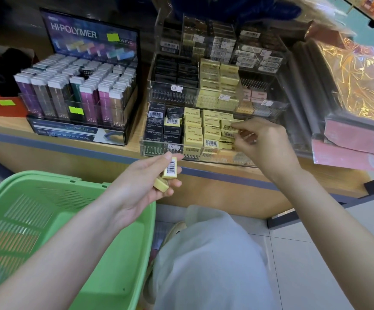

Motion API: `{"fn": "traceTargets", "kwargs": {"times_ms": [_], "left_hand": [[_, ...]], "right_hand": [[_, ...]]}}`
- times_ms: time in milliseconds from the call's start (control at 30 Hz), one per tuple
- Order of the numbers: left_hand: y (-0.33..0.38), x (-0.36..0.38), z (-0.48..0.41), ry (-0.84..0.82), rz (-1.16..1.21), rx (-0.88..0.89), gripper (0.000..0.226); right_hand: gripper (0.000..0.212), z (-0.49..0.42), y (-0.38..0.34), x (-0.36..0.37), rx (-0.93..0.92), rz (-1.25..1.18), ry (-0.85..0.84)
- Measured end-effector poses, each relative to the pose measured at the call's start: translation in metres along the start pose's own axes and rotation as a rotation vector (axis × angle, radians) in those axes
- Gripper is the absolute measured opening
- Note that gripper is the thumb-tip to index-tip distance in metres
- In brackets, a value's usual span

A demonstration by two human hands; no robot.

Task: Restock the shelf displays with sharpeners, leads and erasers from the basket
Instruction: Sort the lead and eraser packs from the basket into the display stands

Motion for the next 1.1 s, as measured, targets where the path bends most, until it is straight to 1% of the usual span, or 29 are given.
{"fn": "traceTargets", "kwargs": {"times_ms": [100, 167, 267, 400, 467, 633, 700, 767, 833, 867, 900, 967, 1033, 1100], "left_hand": [[0.000, -0.001, -0.003, 0.031, 0.018, 0.012, 0.022], [0.001, 0.000, -0.005, 0.037, 0.051, 0.006, 0.021], [0.003, 0.002, -0.007, 0.031, 0.078, 0.009, 0.022], [0.005, 0.004, -0.008, 0.035, 0.067, 0.046, 0.020], [0.004, 0.005, -0.007, 0.026, 0.049, 0.061, 0.019], [0.005, 0.001, -0.006, 0.035, 0.081, 0.074, 0.025], [0.005, 0.003, -0.006, 0.040, 0.122, 0.051, 0.023], [0.004, 0.006, -0.006, 0.036, 0.162, 0.026, 0.018], [0.004, 0.009, -0.005, 0.030, 0.166, 0.023, 0.019], [0.004, 0.010, -0.004, 0.034, 0.144, 0.034, 0.022], [0.004, 0.010, -0.004, 0.041, 0.120, 0.046, 0.025], [0.004, 0.010, -0.004, 0.059, 0.095, 0.062, 0.025], [0.004, 0.011, -0.004, 0.054, 0.090, 0.068, 0.023], [0.004, 0.015, -0.003, 0.034, 0.091, 0.068, 0.019]], "right_hand": [[0.022, 0.000, 0.005, -0.004, -0.067, 0.011, -0.035], [0.019, -0.001, 0.008, -0.007, -0.067, 0.026, -0.085], [0.023, 0.000, 0.007, -0.005, 0.026, 0.003, -0.145], [0.042, -0.004, 0.002, 0.003, 0.194, 0.005, -0.071], [0.048, -0.007, 0.001, 0.006, 0.280, -0.015, -0.072], [0.039, -0.008, -0.006, 0.010, 0.319, -0.065, -0.083], [0.040, -0.006, -0.006, 0.010, 0.319, -0.068, -0.089], [0.039, -0.004, -0.009, 0.009, 0.273, -0.035, -0.065], [0.029, 0.000, -0.021, 0.006, 0.227, -0.058, 0.007], [0.023, 0.002, -0.029, 0.004, 0.221, -0.114, 0.028], [0.017, 0.005, -0.039, 0.002, 0.229, -0.194, 0.017], [0.010, 0.013, -0.059, 0.002, 0.265, -0.350, -0.092], [0.012, 0.021, -0.074, 0.005, 0.279, -0.436, -0.211], [0.020, 0.026, -0.080, 0.009, 0.280, -0.500, -0.263]]}}
Point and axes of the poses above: each hand's wrist, its own z-axis away from the middle knuckle, its own x-axis out of the palm, y = z × x, the point moved 2 cm from there along -z, towards the middle knuckle, and after that the axes turned 11 degrees about y, right-handed, at the moved point
